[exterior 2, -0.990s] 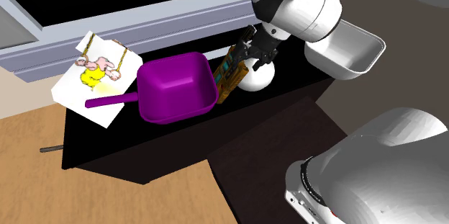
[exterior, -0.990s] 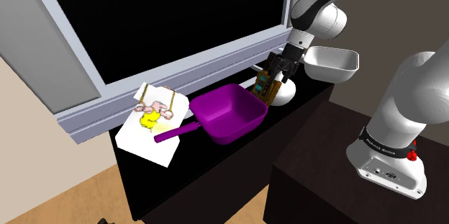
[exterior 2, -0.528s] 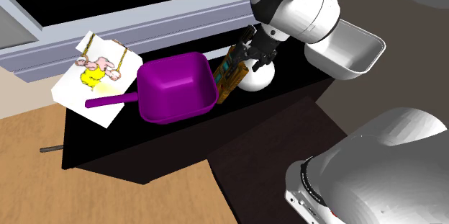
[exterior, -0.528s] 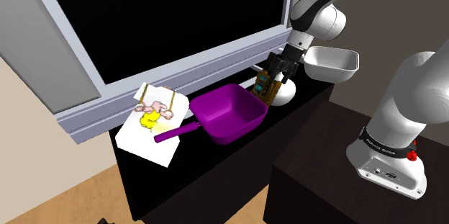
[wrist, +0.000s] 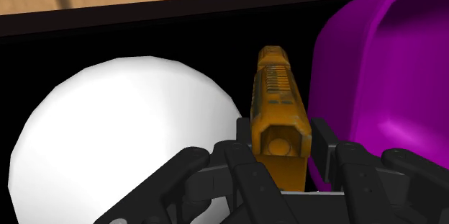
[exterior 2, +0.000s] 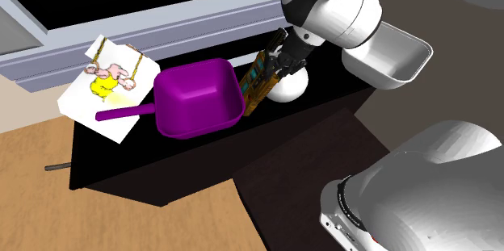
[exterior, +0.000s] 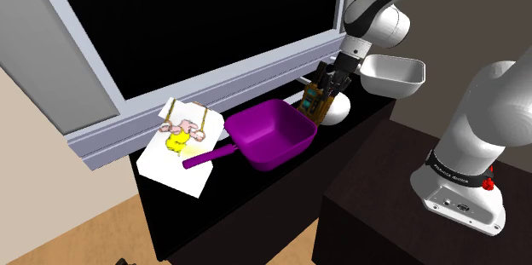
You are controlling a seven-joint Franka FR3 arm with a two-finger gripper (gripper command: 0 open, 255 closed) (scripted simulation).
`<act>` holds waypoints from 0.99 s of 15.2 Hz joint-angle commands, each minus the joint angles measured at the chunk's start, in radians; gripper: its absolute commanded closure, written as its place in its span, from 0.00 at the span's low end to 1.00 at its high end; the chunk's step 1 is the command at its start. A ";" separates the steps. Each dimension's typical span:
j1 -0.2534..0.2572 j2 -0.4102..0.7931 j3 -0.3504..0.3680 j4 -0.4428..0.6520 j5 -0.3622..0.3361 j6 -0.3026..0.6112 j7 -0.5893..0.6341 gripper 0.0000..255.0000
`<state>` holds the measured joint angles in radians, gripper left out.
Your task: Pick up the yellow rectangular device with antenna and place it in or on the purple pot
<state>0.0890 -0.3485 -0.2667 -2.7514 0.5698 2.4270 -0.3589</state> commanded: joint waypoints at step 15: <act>-0.059 -0.139 0.040 0.067 -0.120 -0.180 0.146 1.00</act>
<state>0.0343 -0.4770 -0.2288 -2.6889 0.4566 2.2600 -0.2207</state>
